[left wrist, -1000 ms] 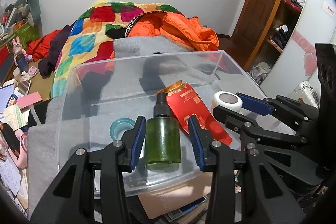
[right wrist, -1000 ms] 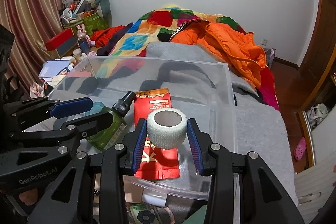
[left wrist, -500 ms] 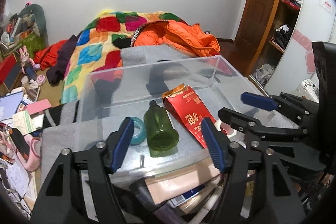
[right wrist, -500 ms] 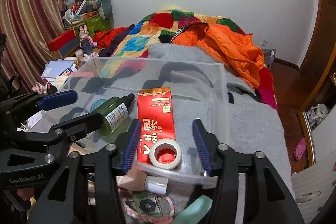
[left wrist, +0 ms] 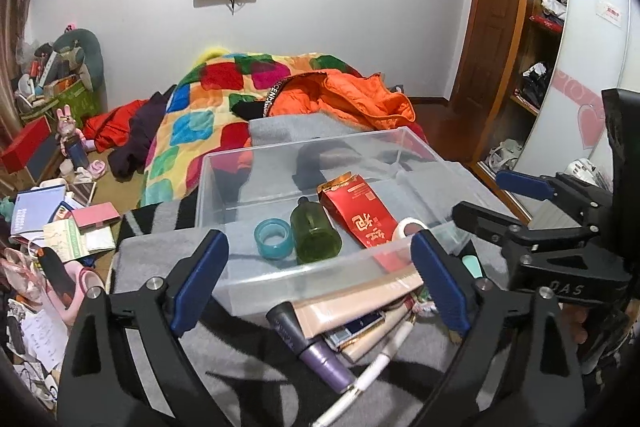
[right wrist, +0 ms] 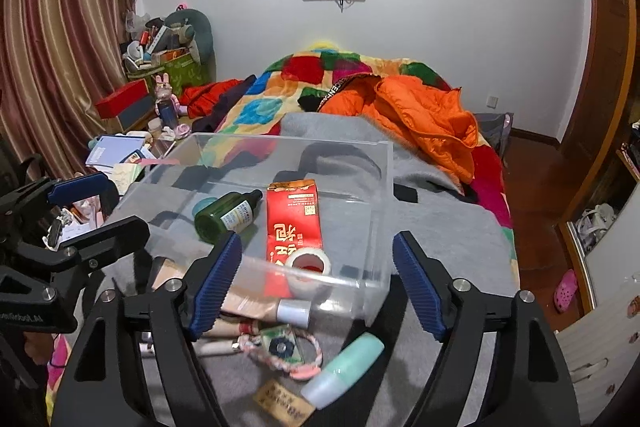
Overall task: Organize objects
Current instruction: 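Grasp the white pen with the left tool while the right grasps the eraser, then drop the white pen into the box with the left tool while the right drops the eraser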
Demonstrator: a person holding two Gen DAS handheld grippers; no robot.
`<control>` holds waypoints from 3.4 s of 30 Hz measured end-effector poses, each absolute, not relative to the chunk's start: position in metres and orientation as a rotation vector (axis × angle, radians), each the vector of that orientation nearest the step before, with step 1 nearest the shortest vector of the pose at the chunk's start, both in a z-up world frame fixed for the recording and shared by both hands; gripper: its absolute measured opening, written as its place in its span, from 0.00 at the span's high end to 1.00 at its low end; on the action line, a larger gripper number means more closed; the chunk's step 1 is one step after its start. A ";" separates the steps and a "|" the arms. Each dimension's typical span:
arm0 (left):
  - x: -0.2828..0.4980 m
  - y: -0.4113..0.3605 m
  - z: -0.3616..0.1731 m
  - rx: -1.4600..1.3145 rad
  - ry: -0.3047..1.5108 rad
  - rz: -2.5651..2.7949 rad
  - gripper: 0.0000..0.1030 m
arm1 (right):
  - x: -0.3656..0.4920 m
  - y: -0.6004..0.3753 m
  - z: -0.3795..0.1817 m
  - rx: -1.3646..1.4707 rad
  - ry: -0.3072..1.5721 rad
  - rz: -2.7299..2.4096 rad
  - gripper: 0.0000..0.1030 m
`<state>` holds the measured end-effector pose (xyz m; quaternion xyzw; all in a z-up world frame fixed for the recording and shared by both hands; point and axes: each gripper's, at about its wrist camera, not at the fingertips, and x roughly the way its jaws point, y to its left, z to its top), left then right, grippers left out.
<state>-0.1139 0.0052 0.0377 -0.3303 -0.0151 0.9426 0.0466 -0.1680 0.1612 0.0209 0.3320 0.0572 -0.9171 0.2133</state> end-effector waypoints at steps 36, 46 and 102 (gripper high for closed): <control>-0.040 0.018 -0.058 -1.274 -0.055 2.687 0.52 | -0.101 0.180 -0.068 1.154 0.096 -2.380 0.40; -0.016 0.051 -0.050 -1.225 0.069 2.559 0.69 | -0.084 0.174 -0.065 1.106 0.117 -2.252 0.64; -0.055 0.013 0.033 -0.940 -0.084 2.846 0.90 | -0.113 0.173 0.025 0.812 0.059 -2.454 0.79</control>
